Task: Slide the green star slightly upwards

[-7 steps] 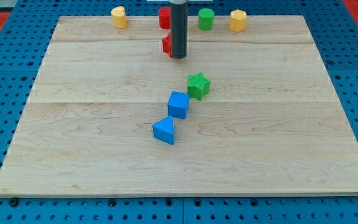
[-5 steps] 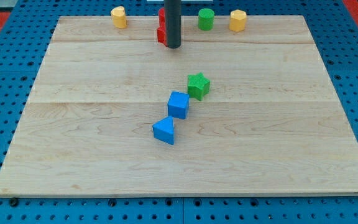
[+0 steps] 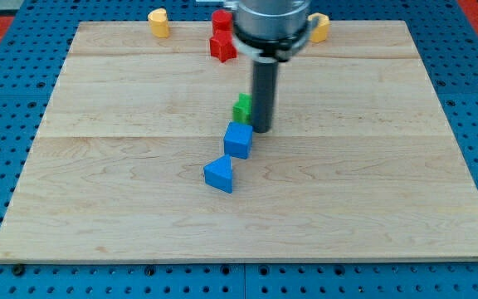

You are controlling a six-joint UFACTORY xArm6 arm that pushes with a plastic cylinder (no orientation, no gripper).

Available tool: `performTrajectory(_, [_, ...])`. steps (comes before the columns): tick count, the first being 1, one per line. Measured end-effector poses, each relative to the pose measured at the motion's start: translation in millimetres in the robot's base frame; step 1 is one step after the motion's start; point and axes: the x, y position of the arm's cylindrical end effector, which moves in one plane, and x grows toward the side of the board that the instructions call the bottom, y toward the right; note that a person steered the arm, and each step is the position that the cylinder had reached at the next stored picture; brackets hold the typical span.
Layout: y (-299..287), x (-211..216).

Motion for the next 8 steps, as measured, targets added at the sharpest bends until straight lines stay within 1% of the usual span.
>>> performTrajectory(1, [-38.1,-10.1])
performTrajectory(2, [-11.7,-25.0])
performTrajectory(3, [-7.0,-36.3])
performTrajectory(4, [-11.5,-18.1])
performTrajectory(5, [7.0,-13.8])
performTrajectory(6, [5.8,-46.9])
performTrajectory(7, [-9.5,-68.7])
performTrajectory(8, [27.3,-52.0])
